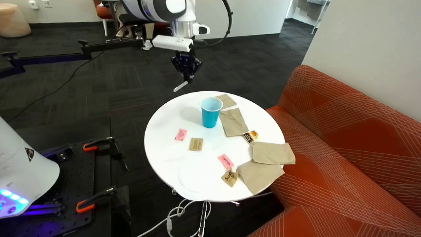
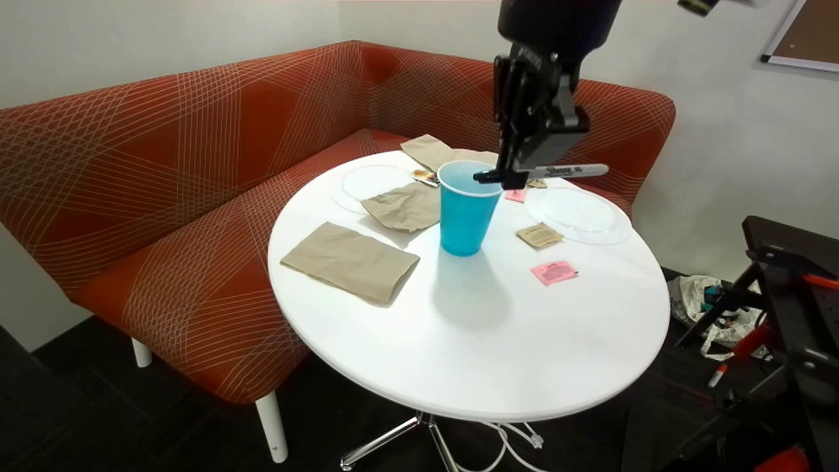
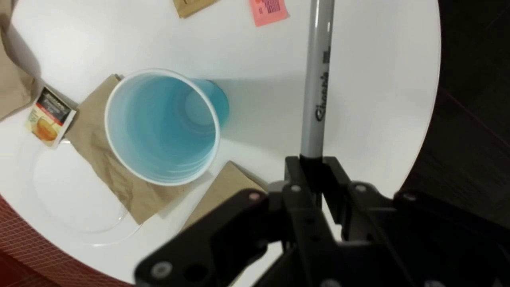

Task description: Put the marker inside the cup

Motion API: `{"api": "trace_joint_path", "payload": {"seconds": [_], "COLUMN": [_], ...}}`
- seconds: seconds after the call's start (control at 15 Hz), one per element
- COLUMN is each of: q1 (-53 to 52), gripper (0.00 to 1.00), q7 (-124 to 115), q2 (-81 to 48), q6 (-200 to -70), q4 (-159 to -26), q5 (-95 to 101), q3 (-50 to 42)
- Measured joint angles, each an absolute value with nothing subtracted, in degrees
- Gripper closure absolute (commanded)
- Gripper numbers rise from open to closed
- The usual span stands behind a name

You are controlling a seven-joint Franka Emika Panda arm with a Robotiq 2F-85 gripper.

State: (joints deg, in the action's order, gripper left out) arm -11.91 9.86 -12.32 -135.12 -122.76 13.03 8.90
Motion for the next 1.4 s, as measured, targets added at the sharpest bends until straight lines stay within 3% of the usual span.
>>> {"api": "trace_joint_path", "payload": {"seconds": [0.13, 0.2, 0.47, 0.53, 0.8, 1.4], "q1": [-12.0, -12.0, -12.0, -12.0, -12.2, -15.8], "gripper": [0.96, 0.82, 0.82, 0.96, 0.96, 0.96], "q7": [7.7, 6.8, 6.6, 6.6, 2.4, -40.3], "q2": [-9.7, -8.5, -8.5, -8.7, -9.0, -8.8], "q6": [-133.6, -133.2, -133.2, -133.2, -134.8, -140.7], "q4": [-122.6, -122.6, -122.6, -122.6, -122.8, -123.2], "q5": [13.0, 12.9, 12.9, 12.9, 17.5, 53.7], "q3": [9.4, 9.6, 9.7, 9.7, 9.6, 7.9]}}
